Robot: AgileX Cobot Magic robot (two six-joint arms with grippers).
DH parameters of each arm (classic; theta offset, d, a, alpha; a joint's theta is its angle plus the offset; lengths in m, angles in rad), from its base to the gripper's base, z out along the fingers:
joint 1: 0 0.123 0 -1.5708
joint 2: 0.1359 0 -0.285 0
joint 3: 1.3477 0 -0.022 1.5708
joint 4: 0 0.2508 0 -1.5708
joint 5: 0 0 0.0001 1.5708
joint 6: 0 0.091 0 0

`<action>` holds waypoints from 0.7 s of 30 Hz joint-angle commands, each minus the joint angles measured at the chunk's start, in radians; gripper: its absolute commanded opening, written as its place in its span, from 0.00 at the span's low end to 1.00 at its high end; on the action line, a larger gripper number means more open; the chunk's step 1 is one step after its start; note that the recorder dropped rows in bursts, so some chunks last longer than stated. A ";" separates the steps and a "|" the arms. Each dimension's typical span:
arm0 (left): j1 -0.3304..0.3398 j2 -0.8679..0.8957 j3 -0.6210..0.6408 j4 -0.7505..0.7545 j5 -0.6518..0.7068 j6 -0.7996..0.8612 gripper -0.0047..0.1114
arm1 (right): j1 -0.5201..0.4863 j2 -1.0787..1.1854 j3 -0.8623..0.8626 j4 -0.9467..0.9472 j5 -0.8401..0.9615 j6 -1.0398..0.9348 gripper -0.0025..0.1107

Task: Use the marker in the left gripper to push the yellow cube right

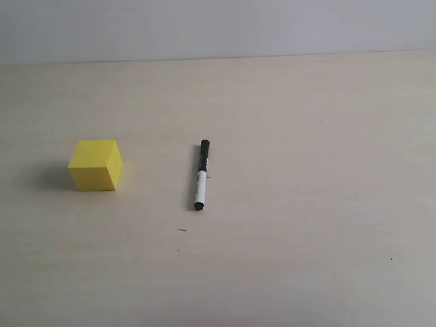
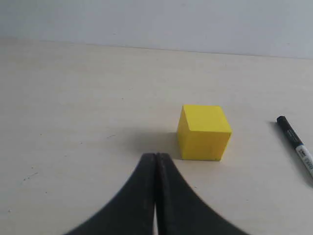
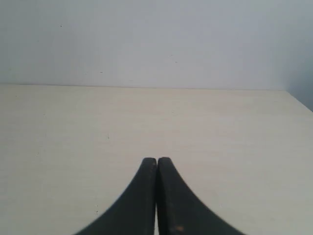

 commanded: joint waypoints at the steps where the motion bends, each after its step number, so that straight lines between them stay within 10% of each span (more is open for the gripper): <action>1: -0.006 -0.006 0.003 -0.005 -0.014 0.002 0.04 | -0.006 -0.007 0.005 0.000 -0.005 0.000 0.02; 21: -0.006 -0.006 0.003 -0.075 -0.358 -0.149 0.04 | -0.006 -0.007 0.005 0.000 -0.005 0.000 0.02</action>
